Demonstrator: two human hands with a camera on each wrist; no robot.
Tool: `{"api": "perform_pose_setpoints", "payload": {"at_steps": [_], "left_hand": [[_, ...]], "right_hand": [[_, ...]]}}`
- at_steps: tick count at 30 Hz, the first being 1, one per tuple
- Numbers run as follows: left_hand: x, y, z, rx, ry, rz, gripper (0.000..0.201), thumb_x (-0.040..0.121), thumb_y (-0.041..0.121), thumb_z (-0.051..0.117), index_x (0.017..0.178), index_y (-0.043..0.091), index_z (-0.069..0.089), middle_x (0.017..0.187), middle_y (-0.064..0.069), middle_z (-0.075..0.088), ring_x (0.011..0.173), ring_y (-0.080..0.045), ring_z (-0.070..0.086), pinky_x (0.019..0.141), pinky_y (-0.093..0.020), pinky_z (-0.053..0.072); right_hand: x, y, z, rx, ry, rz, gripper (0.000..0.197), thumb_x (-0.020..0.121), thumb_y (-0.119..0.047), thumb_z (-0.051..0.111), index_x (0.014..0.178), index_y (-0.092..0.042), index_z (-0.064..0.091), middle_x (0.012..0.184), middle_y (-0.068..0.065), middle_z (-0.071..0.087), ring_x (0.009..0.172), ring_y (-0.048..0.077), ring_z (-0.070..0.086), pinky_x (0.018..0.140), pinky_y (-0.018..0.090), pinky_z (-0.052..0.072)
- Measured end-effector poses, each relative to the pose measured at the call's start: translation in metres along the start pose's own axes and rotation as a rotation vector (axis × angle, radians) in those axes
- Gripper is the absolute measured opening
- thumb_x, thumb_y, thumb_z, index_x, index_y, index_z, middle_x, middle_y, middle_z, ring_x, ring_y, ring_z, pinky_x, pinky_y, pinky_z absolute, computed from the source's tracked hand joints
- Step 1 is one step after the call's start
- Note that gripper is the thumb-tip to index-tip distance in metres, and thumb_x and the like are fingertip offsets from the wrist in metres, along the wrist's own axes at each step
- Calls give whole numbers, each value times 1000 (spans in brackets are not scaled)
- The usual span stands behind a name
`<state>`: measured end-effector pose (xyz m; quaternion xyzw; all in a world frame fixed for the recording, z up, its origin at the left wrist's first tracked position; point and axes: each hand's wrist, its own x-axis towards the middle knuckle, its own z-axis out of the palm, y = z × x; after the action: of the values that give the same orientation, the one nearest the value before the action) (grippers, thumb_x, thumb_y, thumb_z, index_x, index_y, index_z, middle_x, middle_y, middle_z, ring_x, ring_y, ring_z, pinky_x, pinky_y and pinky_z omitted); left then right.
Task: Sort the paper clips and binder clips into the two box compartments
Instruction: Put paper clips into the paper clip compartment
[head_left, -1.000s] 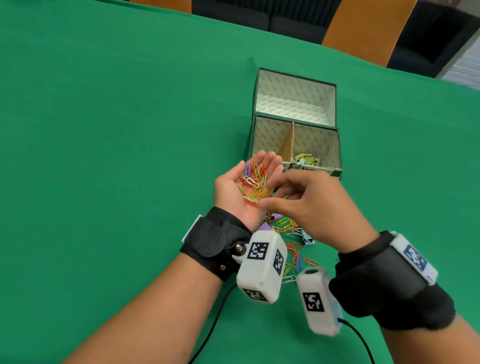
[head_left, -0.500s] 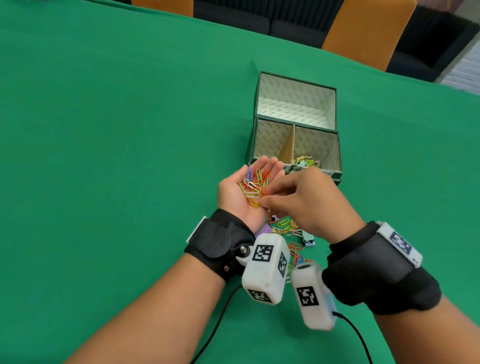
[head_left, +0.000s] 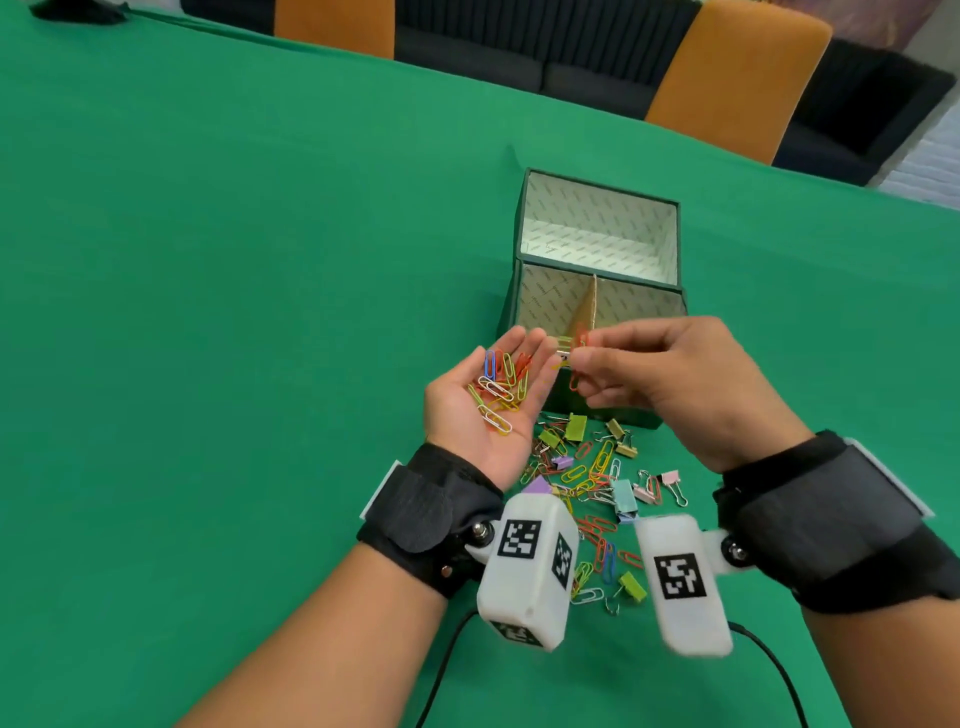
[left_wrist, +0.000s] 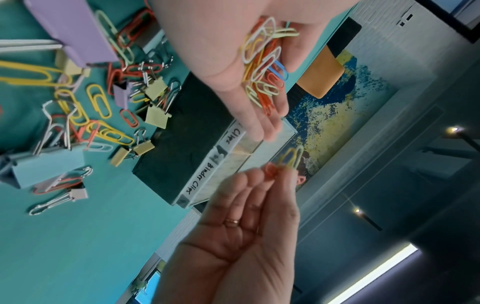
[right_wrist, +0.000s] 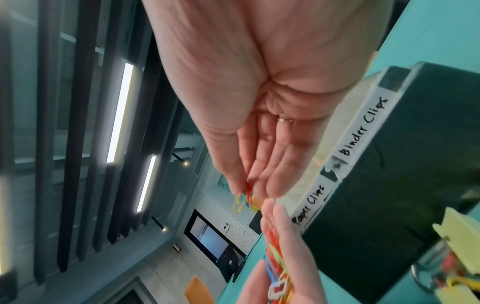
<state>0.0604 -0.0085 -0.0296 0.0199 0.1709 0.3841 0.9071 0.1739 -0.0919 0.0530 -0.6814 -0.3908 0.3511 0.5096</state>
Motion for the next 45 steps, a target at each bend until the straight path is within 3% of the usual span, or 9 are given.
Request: {"api": "perform_pose_setpoints", "payload": {"at_steps": [8, 13, 18, 23, 28, 32, 34, 39, 45], "left_hand": [[-2, 3, 1, -21, 0, 19, 36, 99, 20, 36, 97, -4, 63, 92, -20, 69, 81, -32, 71, 81, -44, 55], [-1, 7, 1, -20, 3, 34, 36, 100, 20, 36, 98, -4, 63, 93, -21, 69, 83, -32, 71, 82, -44, 55], [-2, 6, 3, 11, 1, 34, 37, 99, 20, 35, 99, -5, 62, 96, -23, 69, 87, -33, 70, 83, -44, 54], [-4, 0, 4, 66, -15, 54, 37, 99, 20, 33, 102, -4, 61, 95, -20, 69, 90, -28, 66, 90, -39, 49], [-7, -2, 5, 67, -14, 37, 41, 100, 22, 30, 112, -4, 59, 105, -19, 66, 79, -25, 68, 55, -24, 54], [-8, -3, 6, 79, 19, 52, 41, 101, 22, 30, 110, -5, 60, 95, -16, 68, 64, -21, 67, 47, -20, 49], [-9, -4, 6, 99, 21, 44, 40, 100, 22, 31, 109, -3, 60, 92, -15, 71, 66, -21, 68, 53, -21, 50], [-10, -4, 6, 113, 13, 19, 39, 99, 25, 34, 109, -1, 62, 100, -17, 71, 97, -27, 64, 100, -36, 43], [-8, -4, 6, 68, 5, 7, 39, 100, 22, 32, 106, -4, 60, 97, -20, 70, 76, -25, 70, 53, -24, 54]], "right_hand": [[49, -4, -1, -463, 319, -210, 11, 79, -31, 77, 85, -22, 77, 73, -7, 72, 64, 4, 63, 67, 23, 53], [55, 3, 9, -809, 125, -109, 22, 84, -27, 73, 106, -22, 73, 99, -4, 72, 87, 8, 63, 79, 20, 45], [26, -10, 21, -683, 247, -252, 16, 86, -28, 71, 100, -24, 76, 85, -9, 71, 80, 3, 65, 79, 20, 52], [5, -11, 39, -807, 146, -247, 20, 83, -32, 72, 101, -27, 75, 85, -10, 72, 76, 5, 64, 71, 18, 47], [4, -6, 45, -1051, 29, -212, 29, 85, -28, 70, 113, -26, 70, 88, -3, 60, 78, 11, 50, 67, 23, 35], [3, -5, 47, -1182, -17, -267, 31, 88, -28, 65, 119, -25, 66, 91, -1, 49, 83, 15, 46, 69, 23, 27], [1, -5, 49, -1225, -65, -280, 28, 89, -24, 62, 117, -25, 67, 98, 1, 57, 90, 19, 54, 71, 24, 30], [1, 6, 55, -1200, -82, -295, 25, 88, -17, 59, 109, -23, 71, 102, 4, 70, 94, 22, 64, 83, 31, 50], [-2, 0, 42, -1004, -19, -262, 17, 85, -28, 69, 101, -28, 76, 92, -3, 73, 86, 14, 66, 82, 22, 48]]}}
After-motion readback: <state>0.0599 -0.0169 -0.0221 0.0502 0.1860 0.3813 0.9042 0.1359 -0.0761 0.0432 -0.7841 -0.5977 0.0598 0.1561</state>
